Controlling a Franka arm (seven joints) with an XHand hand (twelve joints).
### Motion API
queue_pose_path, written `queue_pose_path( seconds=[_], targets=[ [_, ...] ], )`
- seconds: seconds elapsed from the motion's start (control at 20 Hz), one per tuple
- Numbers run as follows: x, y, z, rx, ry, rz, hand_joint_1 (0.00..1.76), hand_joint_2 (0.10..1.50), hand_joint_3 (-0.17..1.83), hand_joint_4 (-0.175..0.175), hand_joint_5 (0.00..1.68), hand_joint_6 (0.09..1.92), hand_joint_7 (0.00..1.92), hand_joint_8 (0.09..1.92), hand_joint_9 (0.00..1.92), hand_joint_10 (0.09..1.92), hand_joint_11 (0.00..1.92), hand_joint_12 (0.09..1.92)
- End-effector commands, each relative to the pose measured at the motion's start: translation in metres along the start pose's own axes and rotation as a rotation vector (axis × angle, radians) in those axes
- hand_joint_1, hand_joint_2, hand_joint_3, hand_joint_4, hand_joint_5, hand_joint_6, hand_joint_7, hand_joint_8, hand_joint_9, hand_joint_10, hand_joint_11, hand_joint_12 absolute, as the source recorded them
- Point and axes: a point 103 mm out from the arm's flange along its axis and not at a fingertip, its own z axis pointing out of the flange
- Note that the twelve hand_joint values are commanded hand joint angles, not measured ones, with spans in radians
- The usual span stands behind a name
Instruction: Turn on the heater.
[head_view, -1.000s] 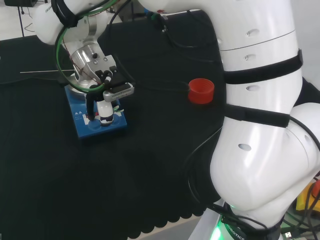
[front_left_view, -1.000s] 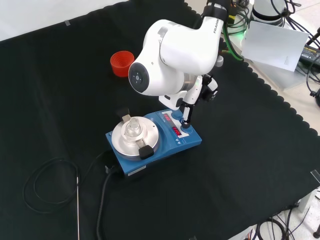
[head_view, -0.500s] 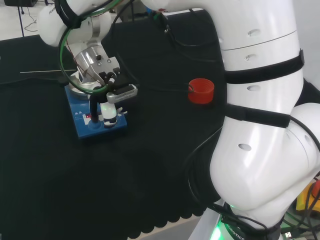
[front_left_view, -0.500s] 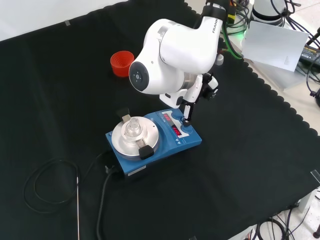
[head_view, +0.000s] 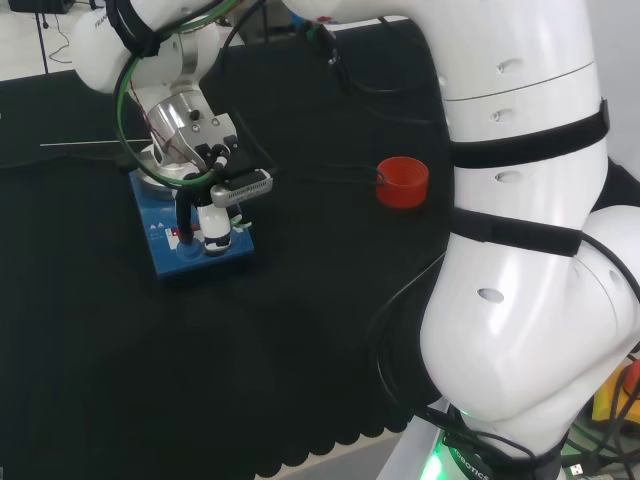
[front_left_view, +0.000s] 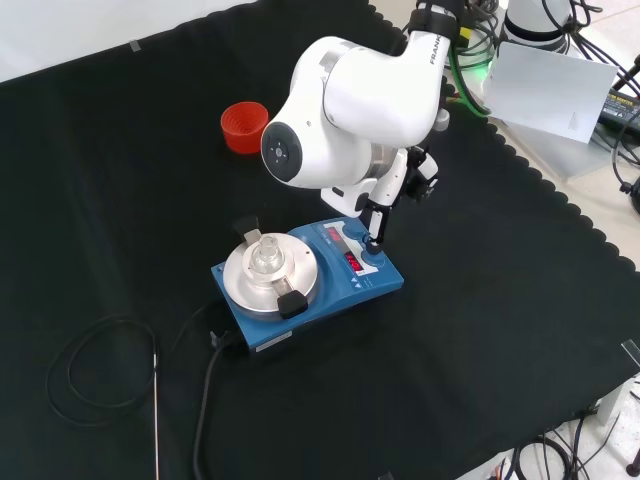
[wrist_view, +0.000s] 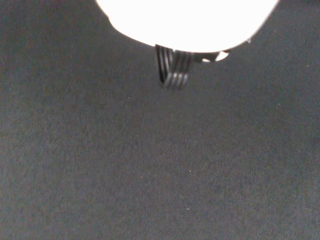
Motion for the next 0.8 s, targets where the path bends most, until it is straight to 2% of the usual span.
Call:
queue_pose_path(
  seconds=[0.05,0.8],
  targets=[
    [-0.0002,0.0018,0.002,0.009,-0.001,0.003,1.41,0.46,1.3,-0.036,0.36,0.15,1.56,1.59,1.65,1.41,1.33,1.36],
    [-0.0013,0.0083,0.0073,0.016,-0.007,0.003,1.42,0.46,1.3,-0.037,0.37,0.13,1.57,1.59,1.65,1.41,1.34,1.36]
  ],
)
